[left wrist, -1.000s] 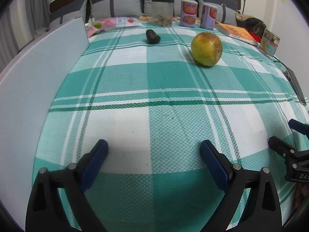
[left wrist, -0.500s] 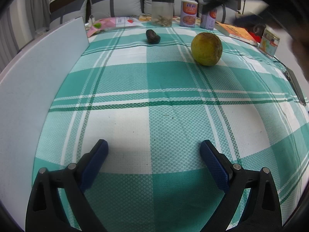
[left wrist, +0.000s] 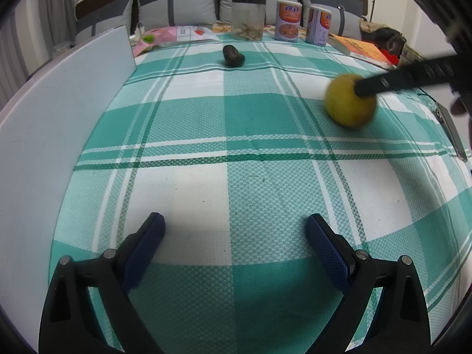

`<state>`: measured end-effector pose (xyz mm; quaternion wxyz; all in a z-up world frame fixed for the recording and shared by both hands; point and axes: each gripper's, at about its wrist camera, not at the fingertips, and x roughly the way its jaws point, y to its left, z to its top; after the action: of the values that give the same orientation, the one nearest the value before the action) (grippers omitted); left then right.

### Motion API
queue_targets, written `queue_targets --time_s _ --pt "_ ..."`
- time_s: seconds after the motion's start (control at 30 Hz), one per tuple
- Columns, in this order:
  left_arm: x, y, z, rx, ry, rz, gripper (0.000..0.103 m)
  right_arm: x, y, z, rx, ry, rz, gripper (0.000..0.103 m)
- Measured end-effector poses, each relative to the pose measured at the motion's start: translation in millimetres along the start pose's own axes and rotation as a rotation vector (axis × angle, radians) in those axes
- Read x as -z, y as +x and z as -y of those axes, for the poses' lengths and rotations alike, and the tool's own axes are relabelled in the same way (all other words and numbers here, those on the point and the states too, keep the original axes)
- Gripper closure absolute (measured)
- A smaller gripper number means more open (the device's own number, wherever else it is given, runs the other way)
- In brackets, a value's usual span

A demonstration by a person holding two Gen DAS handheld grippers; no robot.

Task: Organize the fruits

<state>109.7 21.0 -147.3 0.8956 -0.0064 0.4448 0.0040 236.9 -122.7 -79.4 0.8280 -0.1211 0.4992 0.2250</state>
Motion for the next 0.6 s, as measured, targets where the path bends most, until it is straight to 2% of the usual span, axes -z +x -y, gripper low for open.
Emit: queue_targets --time_s 0.1,0.17,0.2,0.23,0.3,0.47,0.53,0.6 --pt "0 0 0 0.000 0.000 0.000 0.006 6 -13 5 -0.006 0.046 0.040 0.052" --pt "0 0 0 0.000 0.000 0.000 0.006 11 -24 14 -0.020 0.116 0.071 0.038" --pt "0 0 0 0.000 0.000 0.000 0.006 20 -31 20 -0.012 0.157 0.083 0.022" --pt "0 0 0 0.000 0.000 0.000 0.006 29 -36 23 0.000 0.182 0.092 0.013" --pt "0 0 0 0.000 0.000 0.000 0.006 53 -40 26 0.034 0.216 0.101 0.010" --pt "1 0 -1 0.005 -0.002 0.000 0.006 117 -14 23 0.114 0.253 0.058 0.009" --pt "-1 1 -2 0.018 0.004 -0.012 0.006 132 -13 21 0.144 0.253 0.096 0.009" --pt "-12 3 -3 0.045 0.017 -0.057 0.007 137 -15 18 0.158 0.245 0.125 0.008"
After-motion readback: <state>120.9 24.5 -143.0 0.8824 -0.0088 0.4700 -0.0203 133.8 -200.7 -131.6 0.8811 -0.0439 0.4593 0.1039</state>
